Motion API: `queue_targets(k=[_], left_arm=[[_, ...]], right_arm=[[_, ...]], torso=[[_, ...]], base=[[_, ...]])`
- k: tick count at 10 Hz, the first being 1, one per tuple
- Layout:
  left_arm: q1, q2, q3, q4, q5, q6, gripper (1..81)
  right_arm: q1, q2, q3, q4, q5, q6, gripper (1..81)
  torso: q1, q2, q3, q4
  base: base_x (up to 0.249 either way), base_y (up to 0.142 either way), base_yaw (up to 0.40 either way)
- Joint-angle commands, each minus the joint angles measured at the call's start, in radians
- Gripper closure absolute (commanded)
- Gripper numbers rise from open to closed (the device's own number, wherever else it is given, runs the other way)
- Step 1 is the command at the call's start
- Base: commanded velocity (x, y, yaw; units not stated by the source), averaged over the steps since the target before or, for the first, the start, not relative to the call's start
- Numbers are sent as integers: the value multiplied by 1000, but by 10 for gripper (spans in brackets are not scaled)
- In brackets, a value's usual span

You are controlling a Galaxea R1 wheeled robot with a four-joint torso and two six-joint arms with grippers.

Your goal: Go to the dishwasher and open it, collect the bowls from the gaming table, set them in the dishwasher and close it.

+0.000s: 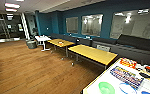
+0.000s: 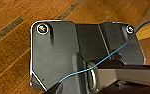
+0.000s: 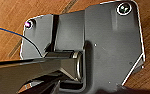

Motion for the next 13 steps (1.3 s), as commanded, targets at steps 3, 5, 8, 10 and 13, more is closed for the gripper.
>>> queue_targets(k=[3,5,8,10,13], left_arm=[[-41,-5,3,-4,47,-5,10],[-41,-6,3,-4,47,-5,10],[-41,-6,3,-4,47,-5,10],[-41,-6,3,-4,48,-5,10],[-41,-8,3,-1,48,-5,10]], right_arm=[[49,-2,4,-7,-55,-4,10],[49,0,6,-7,-55,-4,10],[49,0,4,-9,-55,-4,10],[49,0,4,-7,-55,-4,10],[48,1,6,-7,-55,-4,10]], torso=[[0,0,0,0],[0,0,0,0],[1,0,0,0],[1,0,0,0],[0,0,0,0]], base=[[134,63,0],[128,0,0],[30,0,0],[0,0,0],[0,0,0]])
